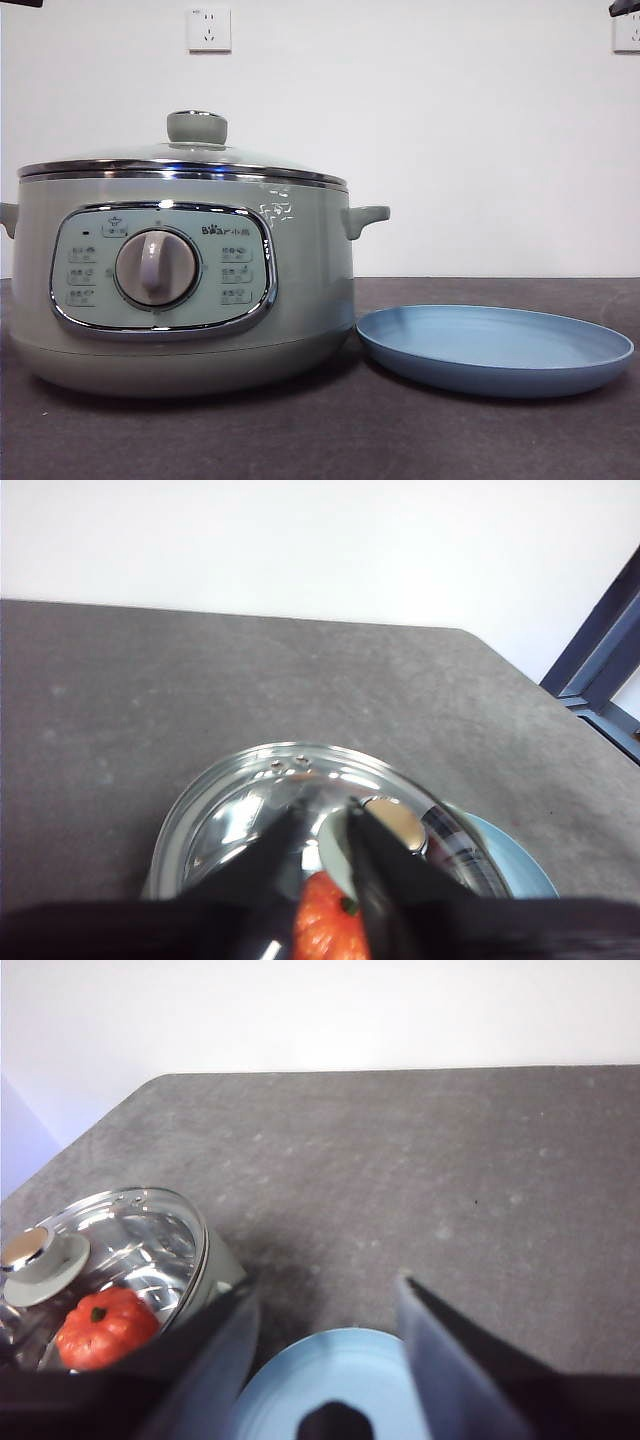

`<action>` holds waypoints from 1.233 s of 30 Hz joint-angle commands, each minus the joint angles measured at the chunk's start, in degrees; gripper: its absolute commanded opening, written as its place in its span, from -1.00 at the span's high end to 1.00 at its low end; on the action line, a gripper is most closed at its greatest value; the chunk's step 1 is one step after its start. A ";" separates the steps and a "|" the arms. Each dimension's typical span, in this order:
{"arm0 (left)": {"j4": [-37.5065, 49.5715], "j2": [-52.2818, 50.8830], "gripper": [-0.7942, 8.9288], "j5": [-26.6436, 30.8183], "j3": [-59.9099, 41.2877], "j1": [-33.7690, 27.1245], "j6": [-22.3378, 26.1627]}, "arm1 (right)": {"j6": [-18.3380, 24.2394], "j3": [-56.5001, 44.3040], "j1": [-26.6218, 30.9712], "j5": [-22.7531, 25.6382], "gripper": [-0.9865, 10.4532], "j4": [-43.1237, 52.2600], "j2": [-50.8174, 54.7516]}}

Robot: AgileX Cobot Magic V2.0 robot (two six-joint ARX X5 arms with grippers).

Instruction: Take the pumpkin out from the steamer,put the pumpkin in the blue plate,close the lid

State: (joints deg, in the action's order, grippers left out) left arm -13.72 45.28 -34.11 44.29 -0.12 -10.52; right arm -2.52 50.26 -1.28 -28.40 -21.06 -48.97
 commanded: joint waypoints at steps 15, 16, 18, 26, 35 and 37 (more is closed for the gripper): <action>-6.25 3.43 -0.07 10.43 5.42 9.99 3.26 | -1.92 0.13 -0.72 -0.20 -0.16 -1.33 -0.24; -7.67 4.55 -0.07 11.63 6.93 10.99 4.09 | -2.14 0.13 -0.72 -0.17 -0.16 -1.38 -0.33; -10.43 7.04 -0.07 13.35 9.92 13.03 6.10 | -2.14 0.13 -0.72 -0.17 -0.16 -1.66 -0.42; -17.92 19.10 -0.07 19.41 20.24 21.51 10.67 | -2.12 0.13 -0.72 -0.13 -0.16 -3.69 -0.44; -18.05 28.83 -0.07 24.46 22.21 27.17 11.08 | -2.10 0.13 -0.72 -0.11 -0.16 -4.79 -0.44; -18.10 29.99 -0.07 25.27 22.21 27.65 11.69 | -2.10 0.13 -0.72 -0.11 -0.16 -4.83 -0.44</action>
State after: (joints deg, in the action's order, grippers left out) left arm -31.92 74.98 -9.26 66.35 27.22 0.01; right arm -4.27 50.26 -1.89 -28.51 -26.09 -49.34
